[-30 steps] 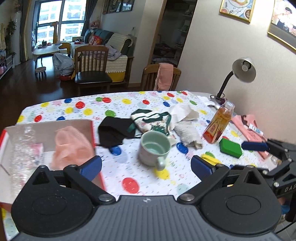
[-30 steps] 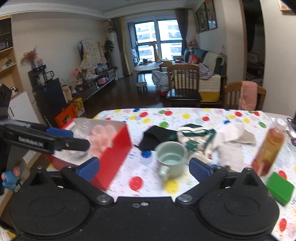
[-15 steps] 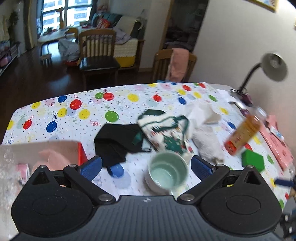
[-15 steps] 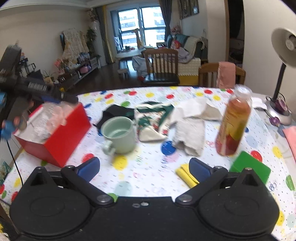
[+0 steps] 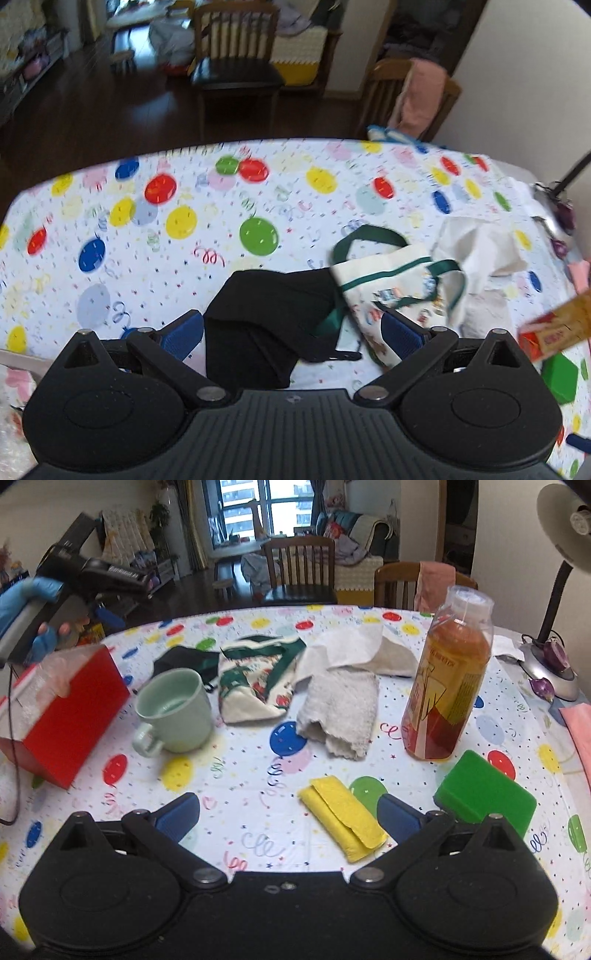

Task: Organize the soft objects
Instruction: 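Grasp the black face mask with the left tool while the right tool grasps the yellow cloth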

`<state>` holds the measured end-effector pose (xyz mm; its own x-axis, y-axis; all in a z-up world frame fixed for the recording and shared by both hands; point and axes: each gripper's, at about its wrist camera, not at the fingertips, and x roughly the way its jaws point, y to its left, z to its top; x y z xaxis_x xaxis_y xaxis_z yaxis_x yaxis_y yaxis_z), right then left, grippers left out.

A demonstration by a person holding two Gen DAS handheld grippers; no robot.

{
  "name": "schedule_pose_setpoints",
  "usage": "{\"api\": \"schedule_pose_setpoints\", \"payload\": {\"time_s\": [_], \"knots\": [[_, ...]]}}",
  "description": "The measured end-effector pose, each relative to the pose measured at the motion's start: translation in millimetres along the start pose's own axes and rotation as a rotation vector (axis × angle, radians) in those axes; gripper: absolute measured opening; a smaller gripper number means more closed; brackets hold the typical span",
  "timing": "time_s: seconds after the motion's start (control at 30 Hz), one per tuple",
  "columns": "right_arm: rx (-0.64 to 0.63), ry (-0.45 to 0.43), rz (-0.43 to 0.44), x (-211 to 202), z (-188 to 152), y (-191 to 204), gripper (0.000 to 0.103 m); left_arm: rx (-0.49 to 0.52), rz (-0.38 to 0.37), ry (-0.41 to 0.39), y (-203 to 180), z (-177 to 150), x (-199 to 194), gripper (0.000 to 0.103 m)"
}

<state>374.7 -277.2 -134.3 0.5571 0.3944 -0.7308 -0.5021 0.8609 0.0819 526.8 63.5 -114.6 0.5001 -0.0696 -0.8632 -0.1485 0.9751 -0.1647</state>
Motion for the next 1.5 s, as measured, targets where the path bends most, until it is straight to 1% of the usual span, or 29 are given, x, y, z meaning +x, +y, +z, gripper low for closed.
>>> {"api": "schedule_pose_setpoints", "payload": {"time_s": [0.13, 0.23, 0.37, 0.5, 0.6, 0.73, 0.77, 0.8, 0.87, 0.93, 1.03, 1.1, 1.13, 1.17, 1.2, 1.23, 1.27, 1.3, 1.33, 1.37, 1.43, 1.47, 1.5], "knots": [[-0.025, 0.031, -0.002, 20.7, 4.2, -4.0, 0.101, -0.055, 0.024, 0.041, 8.4, 6.4, 28.1, 0.103], [-0.053, 0.054, -0.001, 37.1, 5.5, -8.3, 0.101, -0.09, 0.042, 0.044, 12.6, 11.1, 43.9, 0.103], [-0.054, 0.084, -0.001, 57.4, 3.4, -15.4, 0.098, -0.148, 0.047, 0.073, 19.3, 13.6, 66.1, 0.103], [-0.082, 0.111, -0.013, 72.1, 0.4, -19.2, 0.096, -0.157, 0.091, 0.075, 21.3, 12.9, 80.4, 0.103], [-0.127, 0.121, -0.027, 78.6, -1.0, -19.7, 0.096, -0.199, 0.122, 0.069, 26.9, 10.6, 86.5, 0.103], [-0.14, 0.139, -0.039, 87.9, -2.8, -25.1, 0.09, -0.274, 0.104, 0.078, 36.4, 6.2, 94.3, 0.103], [-0.134, 0.144, -0.035, 89.2, -3.3, -26.5, 0.086, -0.282, 0.099, 0.081, 37.5, 4.9, 96.0, 0.103], [-0.131, 0.149, -0.034, 91.1, -4.3, -27.0, 0.083, -0.29, 0.097, 0.081, 38.5, 3.7, 97.3, 0.103], [-0.141, 0.157, -0.043, 94.3, -6.3, -26.0, 0.079, -0.292, 0.099, 0.083, 38.1, 1.5, 99.7, 0.103], [-0.146, 0.156, -0.042, 95.5, -8.1, -25.2, 0.078, -0.27, 0.111, 0.074, 34.8, 0.9, 100.6, 0.103], [-0.137, 0.151, -0.034, 95.7, -8.7, -26.0, 0.076, -0.264, 0.119, 0.059, 33.1, -1.1, 100.4, 0.102], [-0.13, 0.149, -0.028, 96.1, -8.2, -26.2, 0.076, -0.252, 0.131, 0.046, 31.0, -3.3, 99.2, 0.099], [-0.129, 0.148, -0.03, 95.8, -8.5, -25.9, 0.075, -0.239, 0.141, 0.04, 28.8, -4.5, 98.4, 0.095], [-0.13, 0.146, -0.032, 95.6, -8.5, -25.5, 0.073, -0.222, 0.156, 0.035, 26.1, -5.6, 97.6, 0.087], [-0.128, 0.145, -0.03, 95.4, -8.7, -25.3, 0.072, -0.209, 0.17, 0.027, 24.2, -6.5, 96.5, 0.083], [-0.125, 0.143, -0.029, 94.7, -9.0, -25.4, 0.067, -0.2, 0.178, 0.019, 22.7, -7.7, 95.0, 0.074], [-0.124, 0.139, -0.032, 94.0, -9.0, -25.3, 0.064, -0.196, 0.184, 0.013, 21.8, -8.4, 93.4, 0.063], [-0.123, 0.137, -0.033, 93.5, -9.1, -25.2, 0.063, -0.199, 0.182, 0.008, 21.8, -8.8, 91.7, 0.057], [-0.123, 0.136, -0.035, 93.1, -9.1, -24.8, 0.058, -0.209, 0.173, 0.006, 22.5, -9.1, 89.8, 0.044], [-0.122, 0.134, -0.036, 92.8, -8.9, -24.4, 0.054, -0.22, 0.171, 0.004, 22.8, -9.2, 87.5, 0.034], [-0.124, 0.133, -0.039, 91.9, -8.7, -22.9, 0.047, -0.23, 0.166, 0.001, 21.6, -9.1, 82.6, 0.025], [-0.127, 0.134, -0.042, 91.6, -8.4, -22.0, 0.047, -0.232, 0.165, -0.002, 20.8, -9.0, 79.8, 0.021], [-0.129, 0.135, -0.048, 91.4, -8.3, -20.8, 0.046, -0.233, 0.164, -0.008, 20.0, -9.2, 77.0, 0.019]]}}
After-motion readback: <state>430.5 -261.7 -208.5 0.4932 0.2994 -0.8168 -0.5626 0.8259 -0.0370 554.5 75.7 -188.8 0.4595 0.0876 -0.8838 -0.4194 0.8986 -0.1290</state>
